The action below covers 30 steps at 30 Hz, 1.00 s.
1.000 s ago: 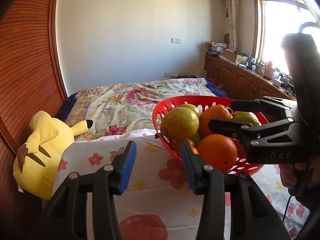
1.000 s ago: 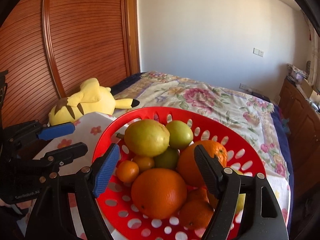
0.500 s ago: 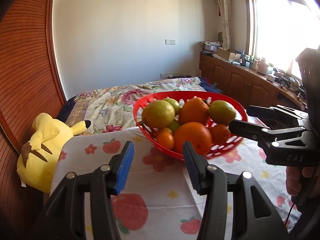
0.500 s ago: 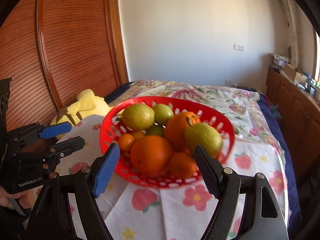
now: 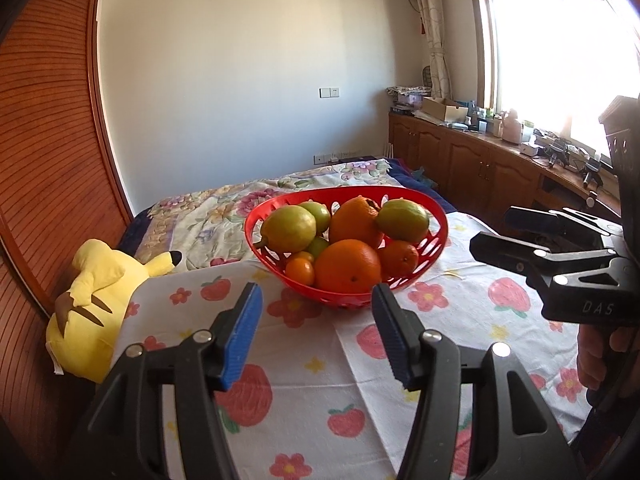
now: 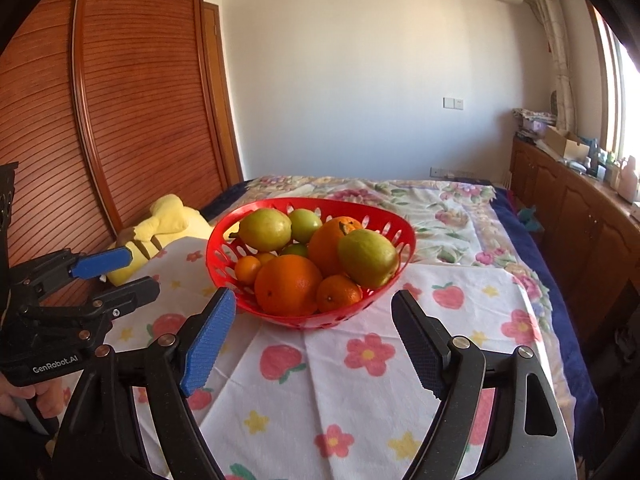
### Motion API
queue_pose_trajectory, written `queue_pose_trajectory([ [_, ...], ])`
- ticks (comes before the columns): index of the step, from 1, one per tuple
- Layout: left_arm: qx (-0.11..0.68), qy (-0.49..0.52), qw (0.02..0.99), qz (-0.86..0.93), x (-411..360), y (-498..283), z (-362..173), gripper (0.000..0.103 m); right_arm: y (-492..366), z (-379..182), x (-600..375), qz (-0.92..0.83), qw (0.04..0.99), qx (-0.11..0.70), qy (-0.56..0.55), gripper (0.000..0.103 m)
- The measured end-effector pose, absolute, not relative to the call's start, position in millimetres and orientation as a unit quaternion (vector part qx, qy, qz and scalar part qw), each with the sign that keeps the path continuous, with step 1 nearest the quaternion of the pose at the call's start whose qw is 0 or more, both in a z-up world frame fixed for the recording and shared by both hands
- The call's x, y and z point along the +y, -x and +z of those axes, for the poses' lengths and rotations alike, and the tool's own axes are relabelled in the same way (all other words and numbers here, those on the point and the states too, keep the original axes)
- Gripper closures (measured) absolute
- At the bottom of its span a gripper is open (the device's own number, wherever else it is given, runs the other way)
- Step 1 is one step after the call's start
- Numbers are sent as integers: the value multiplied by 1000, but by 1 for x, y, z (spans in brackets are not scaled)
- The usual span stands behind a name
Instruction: Organize fruits
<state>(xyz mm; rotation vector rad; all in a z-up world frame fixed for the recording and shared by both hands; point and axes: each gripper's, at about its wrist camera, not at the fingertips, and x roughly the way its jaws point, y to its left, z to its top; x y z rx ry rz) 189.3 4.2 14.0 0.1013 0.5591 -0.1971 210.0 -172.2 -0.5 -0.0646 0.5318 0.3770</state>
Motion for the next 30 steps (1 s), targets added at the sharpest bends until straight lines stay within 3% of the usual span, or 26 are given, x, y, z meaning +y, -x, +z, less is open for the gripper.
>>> queue_pose_trajectory([
  [3, 266, -51, 958, -96, 1, -181, 17, 30, -201, 3, -176, 183, 949, 255, 28, 19],
  [6, 260, -50, 959, -99, -1, -172, 19, 28, -192, 6, -179, 179, 951, 249, 27, 18],
  [10, 260, -42, 960, -91, -2, -163, 22, 19, -181, 10, -184, 174, 955, 240, 22, 16],
  [18, 253, -28, 964, -82, -5, -145, 28, 18, -157, 17, -195, 153, 964, 218, 15, 10],
  [30, 233, -11, 970, -68, 1, -119, 25, 16, -132, 17, -209, 102, 973, 206, 3, 9],
])
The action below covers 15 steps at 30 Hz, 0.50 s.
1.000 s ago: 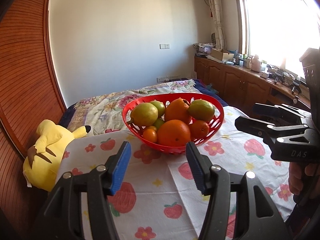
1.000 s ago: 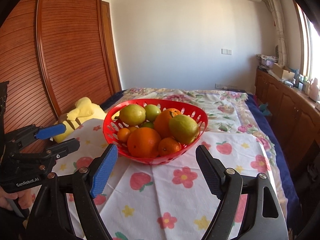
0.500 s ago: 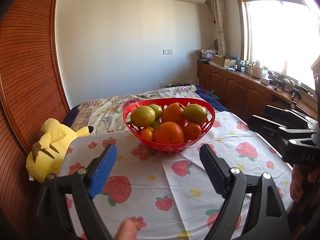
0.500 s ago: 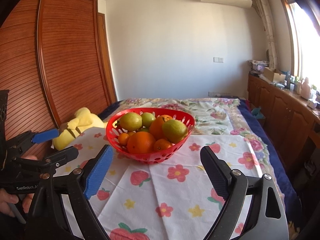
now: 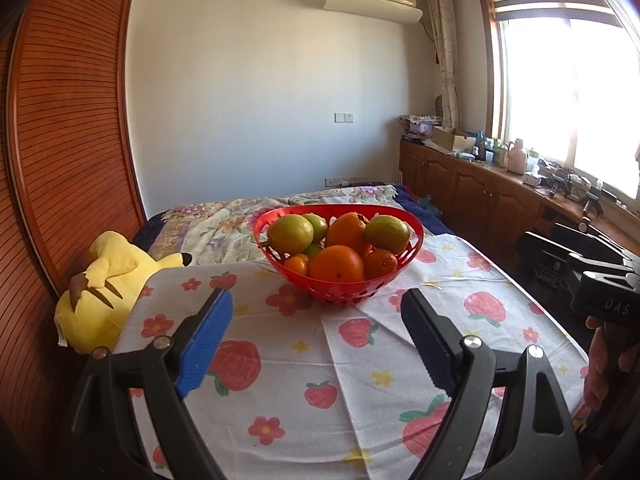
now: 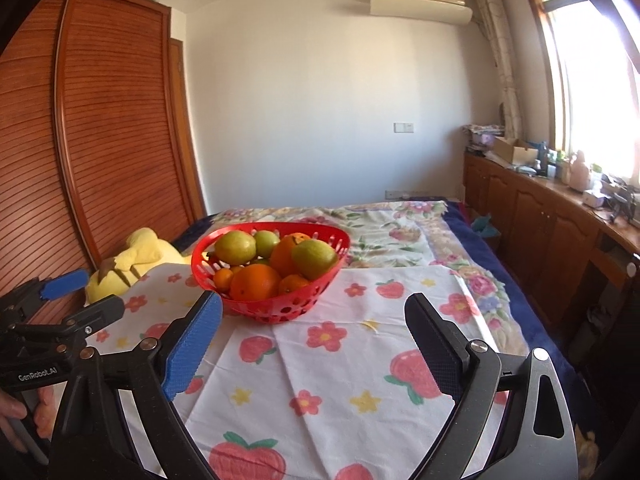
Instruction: Organize fruits
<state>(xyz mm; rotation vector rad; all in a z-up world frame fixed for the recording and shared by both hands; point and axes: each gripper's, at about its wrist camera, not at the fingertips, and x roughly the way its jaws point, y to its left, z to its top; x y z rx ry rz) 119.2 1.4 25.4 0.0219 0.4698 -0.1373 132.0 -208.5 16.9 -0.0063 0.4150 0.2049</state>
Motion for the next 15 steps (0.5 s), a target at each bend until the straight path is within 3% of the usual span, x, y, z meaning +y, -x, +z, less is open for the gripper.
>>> queue_pose_trajectory([
  [15, 233, -3, 972, -42, 13, -100, 21, 16, -115, 11, -222, 74, 978, 194, 9, 9],
])
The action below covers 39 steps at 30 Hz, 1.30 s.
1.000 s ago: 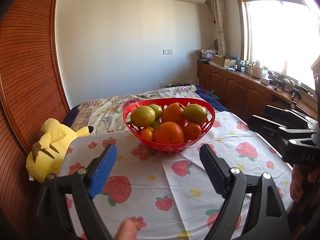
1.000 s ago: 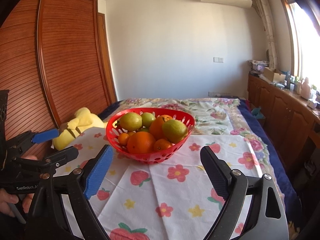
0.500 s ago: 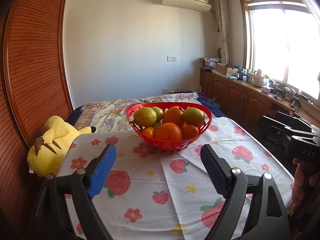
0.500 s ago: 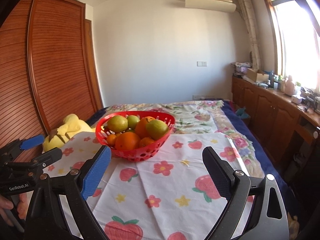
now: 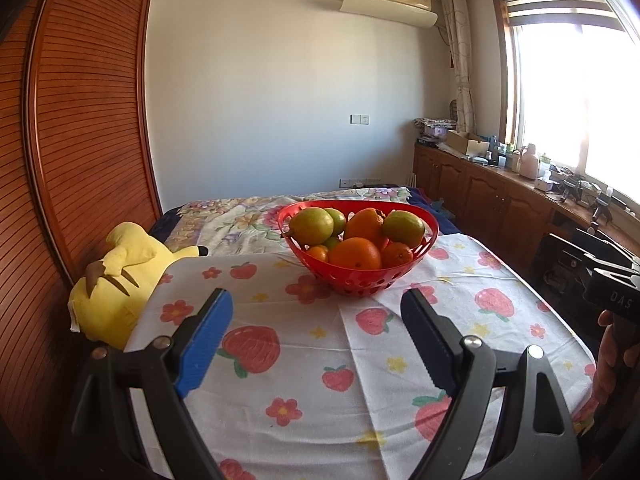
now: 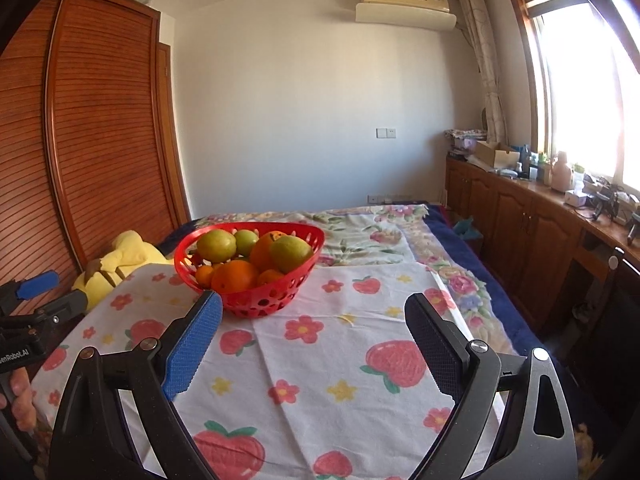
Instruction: Organize fruits
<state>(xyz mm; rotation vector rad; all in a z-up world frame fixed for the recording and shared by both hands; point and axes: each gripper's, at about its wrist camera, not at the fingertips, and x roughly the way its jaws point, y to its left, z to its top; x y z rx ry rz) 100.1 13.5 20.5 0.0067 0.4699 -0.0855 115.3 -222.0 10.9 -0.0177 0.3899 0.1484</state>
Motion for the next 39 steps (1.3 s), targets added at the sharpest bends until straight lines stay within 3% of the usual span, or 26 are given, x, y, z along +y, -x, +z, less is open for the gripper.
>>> queue_pose_trajectory([
  [39, 223, -16, 974, -33, 9, -92, 28, 16, -113, 9, -221, 77, 979, 191, 13, 9],
])
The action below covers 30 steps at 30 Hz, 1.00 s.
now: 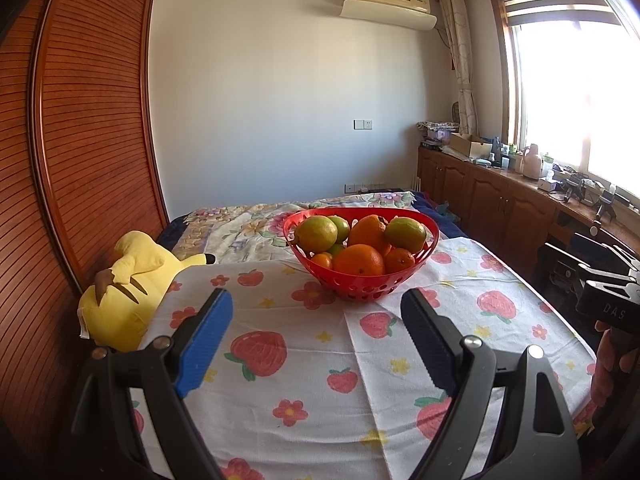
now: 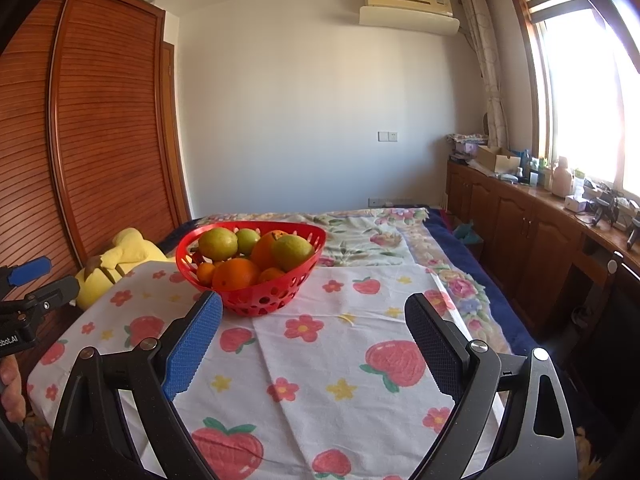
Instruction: Organize fruits
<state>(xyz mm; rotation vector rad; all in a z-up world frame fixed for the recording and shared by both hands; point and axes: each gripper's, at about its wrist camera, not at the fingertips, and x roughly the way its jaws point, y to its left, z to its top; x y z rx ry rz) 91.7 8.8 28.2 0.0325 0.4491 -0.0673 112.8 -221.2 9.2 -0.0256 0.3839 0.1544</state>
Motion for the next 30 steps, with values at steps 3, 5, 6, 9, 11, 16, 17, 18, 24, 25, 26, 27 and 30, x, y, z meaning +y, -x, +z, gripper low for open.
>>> queue_pose_trajectory([
  [3, 223, -17, 974, -34, 9, -91, 28, 16, -113, 9, -221, 77, 978, 191, 13, 9],
  [5, 225, -17, 974, -34, 9, -91, 28, 16, -113, 9, -221, 76, 979, 190, 14, 9],
  [6, 226, -17, 973, -34, 9, -91, 28, 16, -113, 9, -221, 77, 979, 191, 13, 9],
  [9, 226, -17, 973, -34, 9, -91, 27, 16, -113, 9, -221, 77, 978, 191, 12, 9],
  [11, 225, -17, 974, -35, 9, -91, 27, 16, -113, 9, -221, 77, 979, 191, 12, 9],
  [16, 226, -18, 973, -35, 8, -90, 27, 16, -113, 9, -222, 77, 979, 191, 12, 9],
  [17, 226, -19, 973, -35, 8, -90, 27, 16, -113, 9, -222, 77, 978, 192, 12, 9],
  [18, 226, -20, 973, -35, 7, -90, 27, 16, -113, 8, -222, 76, 978, 192, 12, 9],
  [24, 227, -22, 973, -36, 6, -90, 26, 16, -113, 7, -223, 76, 978, 192, 12, 9],
  [25, 227, -22, 973, -35, 6, -90, 26, 16, -113, 7, -223, 76, 978, 192, 11, 9],
  [26, 227, -22, 973, -36, 6, -90, 26, 16, -112, 7, -223, 76, 978, 192, 11, 9],
  [27, 227, -22, 973, -36, 6, -90, 26, 16, -112, 7, -223, 76, 978, 192, 12, 9],
  [30, 227, -22, 973, -35, 6, -90, 26, 16, -112, 7, -223, 76, 978, 192, 11, 9],
])
